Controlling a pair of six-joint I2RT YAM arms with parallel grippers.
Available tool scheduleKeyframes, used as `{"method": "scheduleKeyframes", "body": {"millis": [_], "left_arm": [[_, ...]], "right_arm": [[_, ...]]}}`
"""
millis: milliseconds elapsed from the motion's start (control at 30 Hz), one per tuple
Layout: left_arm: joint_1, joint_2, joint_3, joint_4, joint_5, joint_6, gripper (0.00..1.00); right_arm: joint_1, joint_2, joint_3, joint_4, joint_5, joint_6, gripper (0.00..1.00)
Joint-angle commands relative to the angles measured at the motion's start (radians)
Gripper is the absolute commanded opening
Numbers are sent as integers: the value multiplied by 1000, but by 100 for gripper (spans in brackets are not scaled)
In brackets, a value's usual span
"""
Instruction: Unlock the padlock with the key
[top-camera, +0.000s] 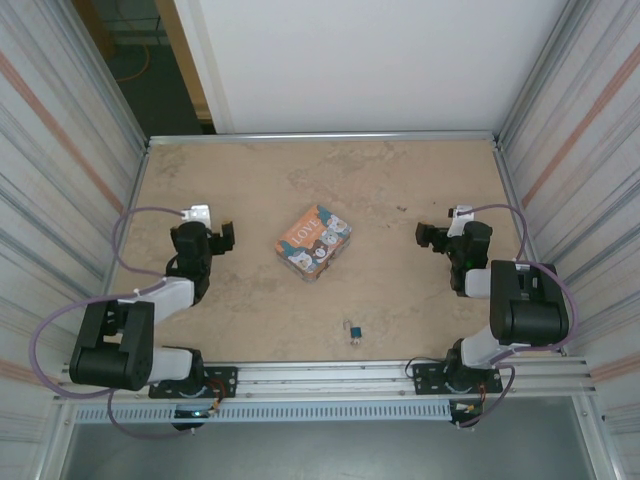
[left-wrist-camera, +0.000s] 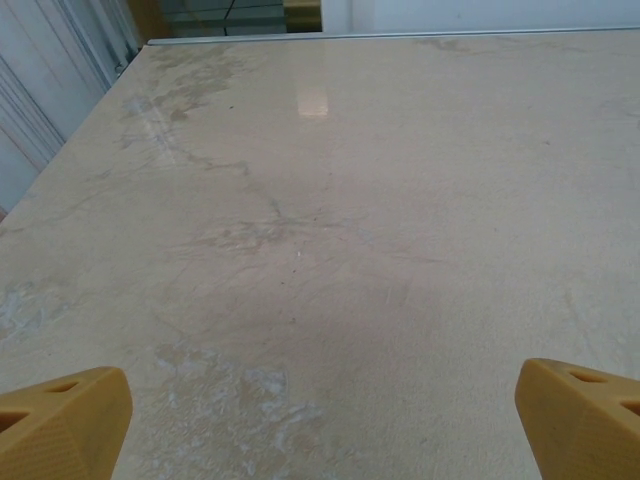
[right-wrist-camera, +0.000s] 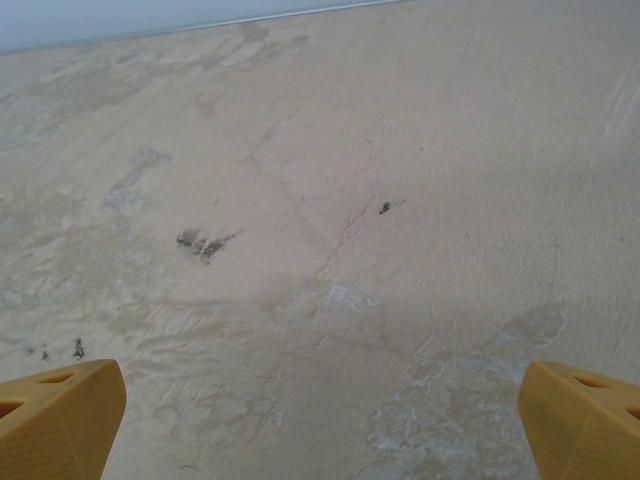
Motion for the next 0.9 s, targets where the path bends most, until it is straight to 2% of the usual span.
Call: {"method": "scheduleKeyframes", "body": {"millis": [0,267,533,867], "left_arm": [[9,-14,-52,141,7,65,99],[12,124,-203,578,12,100,99],[21,126,-232,626,43,95,99],[108,113,-215,563,148,21,99]], "right_arm": [[5,8,20,-3,12,1,99],[6,6,19,-2,12,0,99],[5,7,18,-2,12,1,99],[6,6,19,-1,12,0,99]]}}
